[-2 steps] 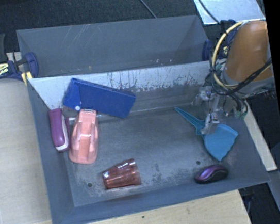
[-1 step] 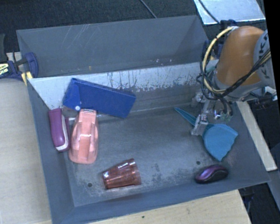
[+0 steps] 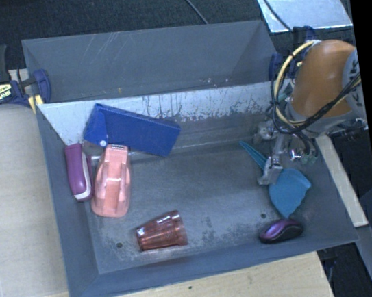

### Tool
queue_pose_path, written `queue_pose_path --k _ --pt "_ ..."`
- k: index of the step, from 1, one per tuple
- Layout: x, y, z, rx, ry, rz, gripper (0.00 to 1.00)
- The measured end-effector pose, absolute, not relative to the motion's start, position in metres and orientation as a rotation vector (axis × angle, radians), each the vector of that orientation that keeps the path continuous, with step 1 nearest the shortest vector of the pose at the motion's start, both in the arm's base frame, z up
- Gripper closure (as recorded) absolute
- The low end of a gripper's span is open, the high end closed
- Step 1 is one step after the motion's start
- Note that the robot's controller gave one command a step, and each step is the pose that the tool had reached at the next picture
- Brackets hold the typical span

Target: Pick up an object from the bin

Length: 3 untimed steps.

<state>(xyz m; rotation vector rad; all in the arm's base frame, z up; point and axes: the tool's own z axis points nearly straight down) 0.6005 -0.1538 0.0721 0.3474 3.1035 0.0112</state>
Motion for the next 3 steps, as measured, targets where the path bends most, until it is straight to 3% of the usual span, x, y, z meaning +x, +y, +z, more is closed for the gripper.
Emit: queue_pose_path --k 1,2,3 --pt "0.626 -0.133 0.157 0.498 3.073 0.002 0.0" --pt "0.606 -0.15 0.067 0.405 3.107 0.005 0.0" --pt "0.564 -0.123 0.1 0.225 3.098 -0.002 0.0"
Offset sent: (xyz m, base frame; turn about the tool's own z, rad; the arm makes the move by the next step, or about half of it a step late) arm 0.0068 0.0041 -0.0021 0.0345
